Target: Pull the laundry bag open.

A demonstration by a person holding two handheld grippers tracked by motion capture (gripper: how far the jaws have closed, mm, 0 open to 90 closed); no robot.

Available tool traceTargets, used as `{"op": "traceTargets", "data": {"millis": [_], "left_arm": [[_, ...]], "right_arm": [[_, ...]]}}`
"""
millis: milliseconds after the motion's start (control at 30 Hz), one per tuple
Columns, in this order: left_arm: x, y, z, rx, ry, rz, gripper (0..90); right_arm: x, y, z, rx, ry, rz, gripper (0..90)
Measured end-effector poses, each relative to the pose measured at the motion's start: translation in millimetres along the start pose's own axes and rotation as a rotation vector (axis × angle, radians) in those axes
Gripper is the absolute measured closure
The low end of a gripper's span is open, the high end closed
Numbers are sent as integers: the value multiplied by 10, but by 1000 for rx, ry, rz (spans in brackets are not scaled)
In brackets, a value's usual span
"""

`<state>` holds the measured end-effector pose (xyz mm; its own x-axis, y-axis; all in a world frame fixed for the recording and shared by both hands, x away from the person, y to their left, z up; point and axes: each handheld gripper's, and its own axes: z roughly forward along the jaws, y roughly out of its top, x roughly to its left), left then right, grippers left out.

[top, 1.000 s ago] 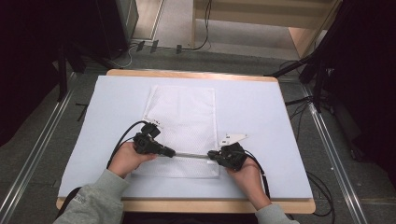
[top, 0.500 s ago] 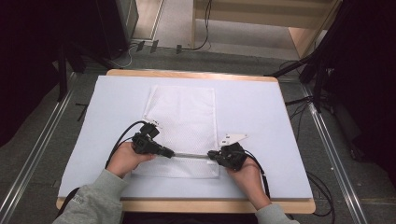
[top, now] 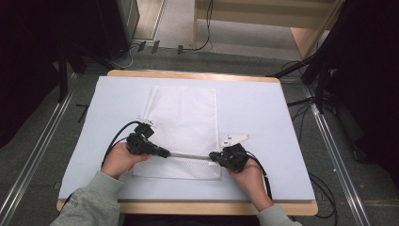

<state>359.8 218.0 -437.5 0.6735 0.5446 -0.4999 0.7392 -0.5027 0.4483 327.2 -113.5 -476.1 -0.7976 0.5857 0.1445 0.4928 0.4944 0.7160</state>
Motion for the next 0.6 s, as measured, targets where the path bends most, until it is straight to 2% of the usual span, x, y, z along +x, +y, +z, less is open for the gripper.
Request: {"op": "traceTargets", "data": {"millis": [200, 600], "left_arm": [[8, -21, -18, -3, 18, -11, 880], [102, -146, -168, -25, 26, -47, 880]], "right_arm": [[-2, 5, -2, 6, 2, 3, 881], [-17, 23, 1, 18, 13, -2, 881]]}}
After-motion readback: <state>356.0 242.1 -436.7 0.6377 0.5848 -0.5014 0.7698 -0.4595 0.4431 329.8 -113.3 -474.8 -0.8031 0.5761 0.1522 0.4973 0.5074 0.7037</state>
